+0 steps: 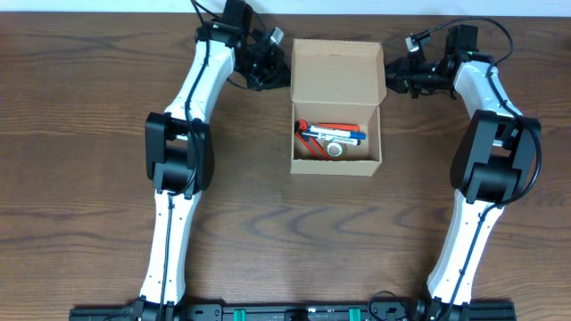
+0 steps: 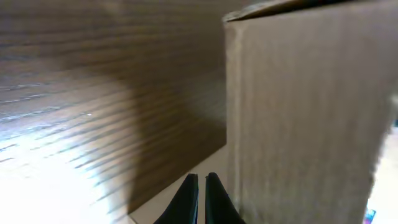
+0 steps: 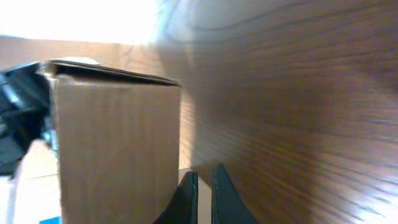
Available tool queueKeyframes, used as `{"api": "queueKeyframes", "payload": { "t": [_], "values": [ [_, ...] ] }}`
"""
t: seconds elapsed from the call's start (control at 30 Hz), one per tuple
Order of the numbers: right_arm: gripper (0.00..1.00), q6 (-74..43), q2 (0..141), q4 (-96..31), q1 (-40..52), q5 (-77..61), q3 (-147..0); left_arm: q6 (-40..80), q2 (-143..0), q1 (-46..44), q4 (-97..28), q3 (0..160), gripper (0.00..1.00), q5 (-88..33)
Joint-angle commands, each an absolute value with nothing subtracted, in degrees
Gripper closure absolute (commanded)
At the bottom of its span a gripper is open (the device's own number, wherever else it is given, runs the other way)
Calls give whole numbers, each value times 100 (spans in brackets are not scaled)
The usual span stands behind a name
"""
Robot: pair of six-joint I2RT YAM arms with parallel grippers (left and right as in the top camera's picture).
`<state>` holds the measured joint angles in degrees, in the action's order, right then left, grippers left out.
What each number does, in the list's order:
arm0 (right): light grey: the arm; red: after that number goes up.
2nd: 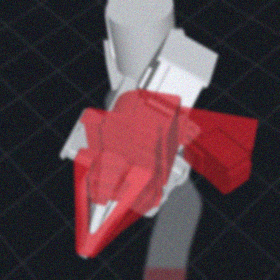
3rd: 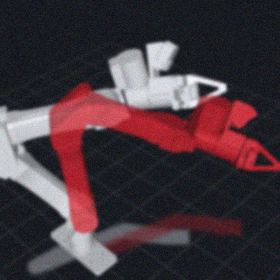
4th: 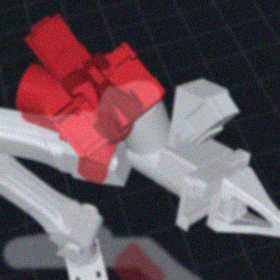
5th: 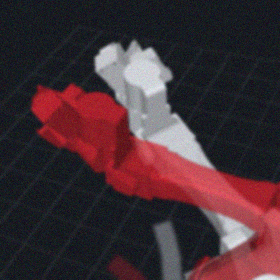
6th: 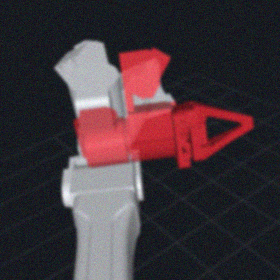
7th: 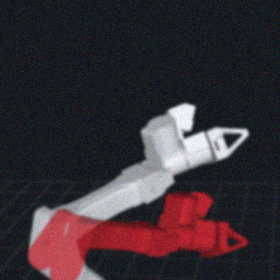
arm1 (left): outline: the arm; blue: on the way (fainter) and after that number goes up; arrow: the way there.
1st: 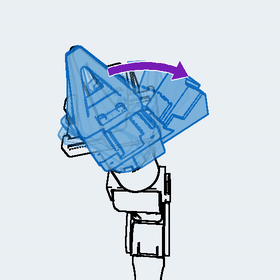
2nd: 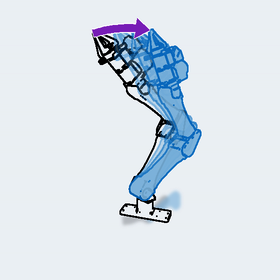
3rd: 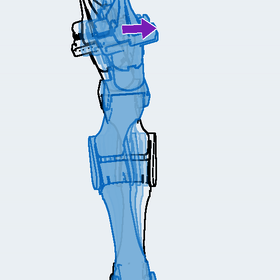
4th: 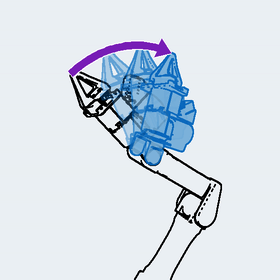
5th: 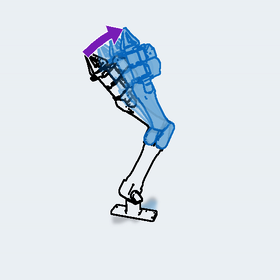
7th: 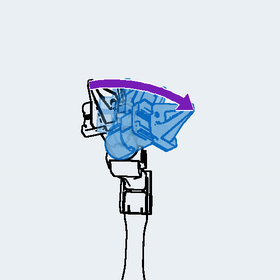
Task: Pack container
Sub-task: 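Push the back flap forward with both grippers to fold the lid down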
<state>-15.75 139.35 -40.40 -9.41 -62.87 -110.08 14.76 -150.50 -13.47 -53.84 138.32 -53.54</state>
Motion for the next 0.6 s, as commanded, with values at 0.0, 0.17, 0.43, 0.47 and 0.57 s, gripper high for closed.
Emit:
{"api": "queueKeyframes", "payload": {
  "t": [0.0,0.17,0.43,0.47,0.57],
  "values": [
    [99,-1496,14018,-4023,-891,-6938,-10971,1372,-15056,-1293,-5387,13806,94,-6027],
    [98,-1485,14016,-3992,-891,-7266,-10973,1282,-15015,-1280,-5312,13821,94,-6556],
    [98,-1476,14016,-4005,-891,-7889,-10975,1192,-15006,-1271,-5356,14223,94,-7369],
    [99,-1481,14014,-4014,-891,-7981,-10975,1190,-14999,-1271,-5406,14293,94,-7430],
    [98,-1531,13946,-4224,-891,-8053,-10975,996,-14953,-1271,-5767,14556,94,-7441]
  ]
}}
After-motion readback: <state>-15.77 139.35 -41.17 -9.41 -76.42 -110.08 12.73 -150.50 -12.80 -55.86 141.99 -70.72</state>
